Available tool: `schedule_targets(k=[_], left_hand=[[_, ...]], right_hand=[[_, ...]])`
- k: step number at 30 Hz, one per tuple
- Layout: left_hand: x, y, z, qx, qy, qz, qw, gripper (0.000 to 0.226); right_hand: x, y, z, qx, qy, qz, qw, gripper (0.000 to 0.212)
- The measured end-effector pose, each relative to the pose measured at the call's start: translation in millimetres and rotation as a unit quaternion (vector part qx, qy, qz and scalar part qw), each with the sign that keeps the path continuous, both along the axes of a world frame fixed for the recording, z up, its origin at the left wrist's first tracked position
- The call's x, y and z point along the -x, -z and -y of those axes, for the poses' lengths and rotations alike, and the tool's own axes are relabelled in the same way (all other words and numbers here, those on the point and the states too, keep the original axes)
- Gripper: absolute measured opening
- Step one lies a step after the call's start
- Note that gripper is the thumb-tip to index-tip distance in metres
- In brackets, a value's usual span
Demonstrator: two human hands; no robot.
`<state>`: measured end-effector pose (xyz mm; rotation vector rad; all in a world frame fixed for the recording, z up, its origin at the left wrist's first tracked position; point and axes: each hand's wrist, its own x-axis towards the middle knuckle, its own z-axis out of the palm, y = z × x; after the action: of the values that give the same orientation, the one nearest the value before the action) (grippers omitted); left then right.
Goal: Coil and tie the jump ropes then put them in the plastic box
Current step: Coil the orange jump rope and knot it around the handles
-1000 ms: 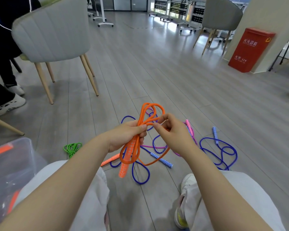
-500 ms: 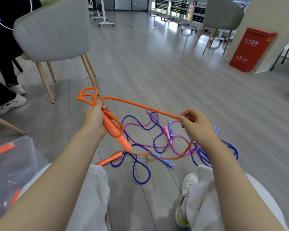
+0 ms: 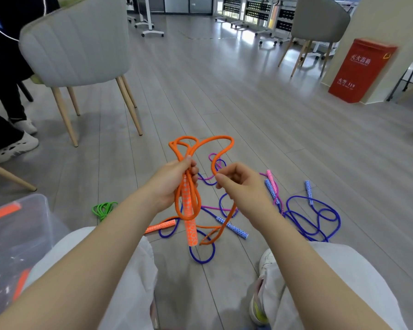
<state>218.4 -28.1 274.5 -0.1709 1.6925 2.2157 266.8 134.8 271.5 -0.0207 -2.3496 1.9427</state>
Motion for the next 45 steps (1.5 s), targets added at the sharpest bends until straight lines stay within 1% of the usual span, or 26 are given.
schedule_targets(k=[7,9,11,13,17,22,24,27,30,32,34,36,38,41,45], left_hand=[[-5.8,0.2,-2.9,0.054,0.055,-0.032,0.996,0.029],[-7.1,-1.0,-4.2,0.055,0.074,-0.035,0.995,0.031],[-7.8,-2.1,-5.7,0.036,0.075,-0.027,0.996,0.029],[-7.9,-2.3,-6.1,0.031,0.072,-0.027,0.997,0.028],[-8.2,0.7,-5.6,0.066,0.087,-0.040,0.993,0.031],[-10.7,2.0,-5.7,0.116,0.104,-0.067,0.985,0.030],[-10.8,2.6,-3.4,0.143,0.115,-0.082,0.980,0.028],[-12.6,3.9,-3.6,0.158,0.128,-0.104,0.974,0.024],[-13.9,5.1,-9.1,0.168,0.092,-0.119,0.974,0.020],[-11.3,5.4,-10.8,0.169,0.060,-0.117,0.977,0.023],[-7.4,4.5,-10.8,0.140,0.033,-0.100,0.985,0.025],[-5.1,1.2,-10.3,0.061,0.007,-0.069,0.996,0.025],[-2.4,-3.1,-7.6,-0.020,-0.023,-0.044,0.999,0.025],[7.0,-6.7,2.9,-0.126,-0.082,-0.018,0.988,0.023],[27.6,-4.1,27.9,-0.181,-0.201,-0.007,0.963,0.026]], right_hand=[[-1.2,6.9,5.0,-0.066,-0.063,-0.017,0.996,0.005],[0.1,9.2,5.7,-0.076,-0.058,-0.028,0.995,0.011],[1.7,12.9,4.8,-0.096,-0.033,-0.045,0.994,0.019],[2.1,16.8,3.2,-0.127,-0.013,-0.061,0.990,0.021],[1.7,22.8,0.7,-0.244,-0.009,-0.092,0.965,0.024],[1.6,23.6,-1.0,-0.335,-0.039,-0.130,0.932,0.027],[1.3,22.7,-1.8,-0.350,-0.044,-0.152,0.923,0.026],[3.1,24.4,-3.1,-0.364,-0.054,-0.162,0.916,0.026],[4.1,26.2,-1.6,-0.381,-0.053,-0.157,0.910,0.027],[3.9,25.0,-0.1,-0.366,-0.038,-0.139,0.920,0.024],[3.5,22.8,-0.3,-0.328,-0.031,-0.101,0.939,0.018],[3.8,20.8,-3.4,-0.298,-0.034,-0.065,0.952,0.014],[4.9,16.7,-9.3,-0.279,-0.036,-0.039,0.959,0.017],[6.4,7.8,-22.7,-0.257,-0.041,0.006,0.966,0.025],[7.4,2.5,-48.6,-0.274,-0.016,0.041,0.961,0.028]])
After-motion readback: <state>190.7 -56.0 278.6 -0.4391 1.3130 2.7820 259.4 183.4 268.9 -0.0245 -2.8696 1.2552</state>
